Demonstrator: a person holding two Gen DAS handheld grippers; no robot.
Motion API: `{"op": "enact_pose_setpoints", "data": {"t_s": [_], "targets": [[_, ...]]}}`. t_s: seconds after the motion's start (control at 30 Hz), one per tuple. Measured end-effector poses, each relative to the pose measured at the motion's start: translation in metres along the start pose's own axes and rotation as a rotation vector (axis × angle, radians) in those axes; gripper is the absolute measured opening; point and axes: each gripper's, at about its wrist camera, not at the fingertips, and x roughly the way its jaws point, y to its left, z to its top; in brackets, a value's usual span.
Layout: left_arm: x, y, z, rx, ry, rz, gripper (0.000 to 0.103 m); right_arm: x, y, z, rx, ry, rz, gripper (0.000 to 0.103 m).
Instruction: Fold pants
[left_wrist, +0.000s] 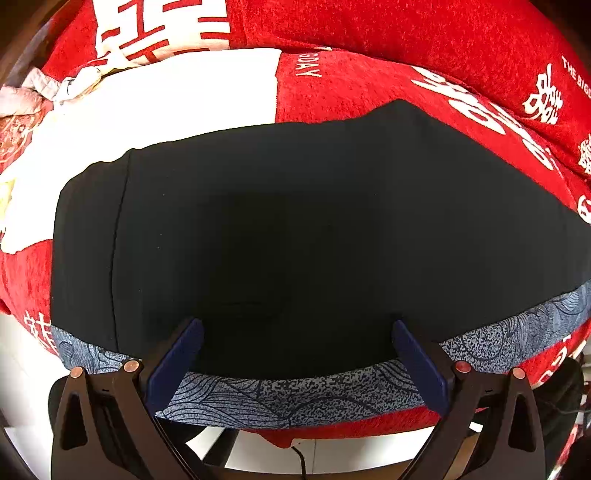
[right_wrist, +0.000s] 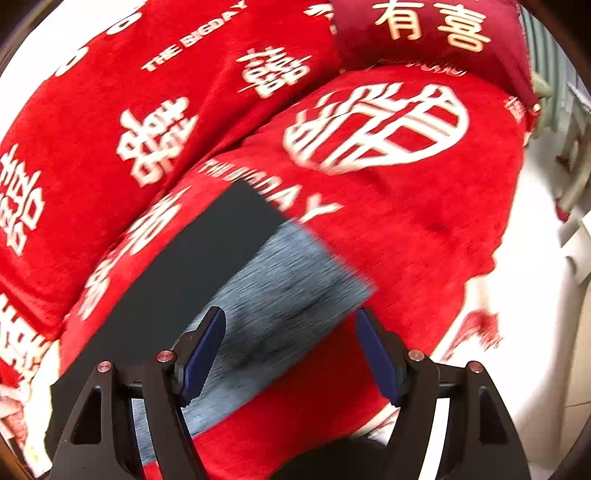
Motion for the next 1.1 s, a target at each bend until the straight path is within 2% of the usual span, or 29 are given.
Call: {"op": "enact_pose_setpoints", "data": {"t_s": [0.07,0.1,0.17,0.2,0.23,0.3,0.43,0.53,0.6,0.67,0.73,0.83,0.93,0.97,1.0,1.03,1.07,1.1], "targets": [[-0.001,-0.011,0.001,0.019,-0.007,-0.011,0.102,0.016,-0.005,0.009,-0.005,0.036,0.002,0.076],[-0.003,-0.019,0.001,0.038,-0.013,-0.026,0.102,0.020,-0.006,0.012,-0.018,0.049,0.037,0.070],[-0.007,-0.041,-0.005,0.112,-0.022,-0.028,0.102,0.027,0.005,0.015,-0.104,0.057,0.031,0.048],[-0.006,-0.048,-0.008,0.143,-0.022,-0.016,0.102,0.029,0.010,0.015,-0.136,0.056,0.013,0.028],[-0.003,-0.058,-0.011,0.181,-0.021,0.006,0.102,0.029,0.014,0.015,-0.158,0.060,0.009,0.022],[-0.001,-0.062,-0.013,0.203,-0.025,0.026,0.102,0.021,0.018,0.013,-0.175,0.045,0.022,0.015],[-0.006,-0.052,-0.006,0.150,-0.007,-0.006,0.102,-0.019,0.026,0.018,-0.205,-0.035,0.069,0.012],[-0.016,-0.047,-0.002,0.136,-0.032,-0.026,0.102,-0.055,0.035,0.024,-0.219,-0.099,0.092,0.012],[-0.017,-0.046,-0.001,0.141,-0.043,-0.024,0.102,-0.063,0.035,0.023,-0.214,-0.114,0.090,0.012],[-0.008,-0.047,-0.006,0.140,-0.018,-0.011,0.102,-0.051,0.030,0.018,-0.214,-0.091,0.052,0.012],[0.007,-0.050,-0.008,0.153,0.031,0.007,0.103,-0.021,0.022,0.015,-0.196,-0.022,0.009,0.012],[0.001,-0.054,-0.008,0.169,0.006,0.009,0.103,0.022,0.012,0.008,-0.161,0.090,-0.047,0.012],[-0.012,-0.057,-0.005,0.181,-0.045,-0.018,0.103,0.013,0.020,0.013,-0.184,0.046,-0.074,0.015],[-0.012,-0.059,-0.005,0.184,-0.049,-0.012,0.103,0.010,0.021,0.015,-0.190,0.034,-0.095,0.019],[-0.008,-0.061,-0.005,0.189,-0.039,0.000,0.103,0.011,0.019,0.017,-0.191,0.035,-0.157,0.037],[0.001,-0.064,-0.005,0.198,-0.007,0.023,0.103,0.013,0.016,0.020,-0.184,0.048,-0.205,0.064],[0.012,-0.068,-0.008,0.210,0.027,0.040,0.103,0.012,0.009,0.023,-0.151,0.055,-0.240,0.071],[0.011,-0.070,-0.010,0.210,0.012,0.043,0.103,0.003,0.005,0.025,-0.118,0.032,-0.228,0.071]]}}
